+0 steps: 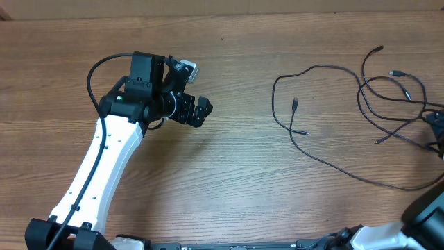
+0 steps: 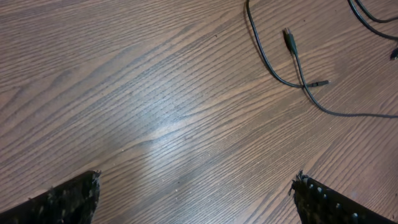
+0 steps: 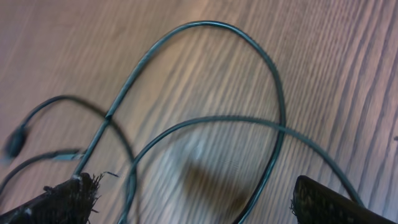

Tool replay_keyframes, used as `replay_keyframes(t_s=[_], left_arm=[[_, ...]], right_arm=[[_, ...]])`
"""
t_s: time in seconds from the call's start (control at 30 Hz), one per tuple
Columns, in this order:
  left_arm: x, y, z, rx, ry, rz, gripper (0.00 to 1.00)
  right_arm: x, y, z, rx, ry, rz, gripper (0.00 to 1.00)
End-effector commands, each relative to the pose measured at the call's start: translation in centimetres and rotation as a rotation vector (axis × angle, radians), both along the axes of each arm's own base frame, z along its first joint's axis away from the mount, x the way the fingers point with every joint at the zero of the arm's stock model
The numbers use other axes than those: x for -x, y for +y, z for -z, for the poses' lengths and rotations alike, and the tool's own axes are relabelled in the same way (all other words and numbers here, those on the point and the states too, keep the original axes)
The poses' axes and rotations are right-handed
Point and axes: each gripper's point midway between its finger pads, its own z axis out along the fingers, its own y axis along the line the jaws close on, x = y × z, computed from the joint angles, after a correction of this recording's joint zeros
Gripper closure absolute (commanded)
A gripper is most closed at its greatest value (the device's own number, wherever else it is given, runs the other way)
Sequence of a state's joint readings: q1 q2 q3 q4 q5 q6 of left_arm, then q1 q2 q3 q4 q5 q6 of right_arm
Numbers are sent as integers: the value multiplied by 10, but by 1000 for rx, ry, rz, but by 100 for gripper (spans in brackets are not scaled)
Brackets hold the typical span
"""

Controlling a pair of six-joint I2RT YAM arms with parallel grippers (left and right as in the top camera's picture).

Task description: Untangle cables

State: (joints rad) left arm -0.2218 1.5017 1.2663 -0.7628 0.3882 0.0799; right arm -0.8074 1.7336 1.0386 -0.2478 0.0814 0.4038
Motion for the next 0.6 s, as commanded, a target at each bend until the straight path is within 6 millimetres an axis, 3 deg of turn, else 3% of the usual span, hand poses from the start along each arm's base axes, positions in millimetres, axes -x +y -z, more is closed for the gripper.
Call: replay_keyframes(t_s=[0.0,0.37,0.43,0.57], left_arm=[[-1,-1,-1,1,-2,-4,0],[1,-3,0,0,4,3,0],[2,-4,0,-1,7,6,0],[3,-4,1,-2,11,8,0]], right_arm=[[-10,-30,-14,25,-38,40,0],[-31,-66,-60,163,-133,68,0],[-32,-68,-57,167,-128,72,1],[-35,-68,-25,113,-62,41,1]])
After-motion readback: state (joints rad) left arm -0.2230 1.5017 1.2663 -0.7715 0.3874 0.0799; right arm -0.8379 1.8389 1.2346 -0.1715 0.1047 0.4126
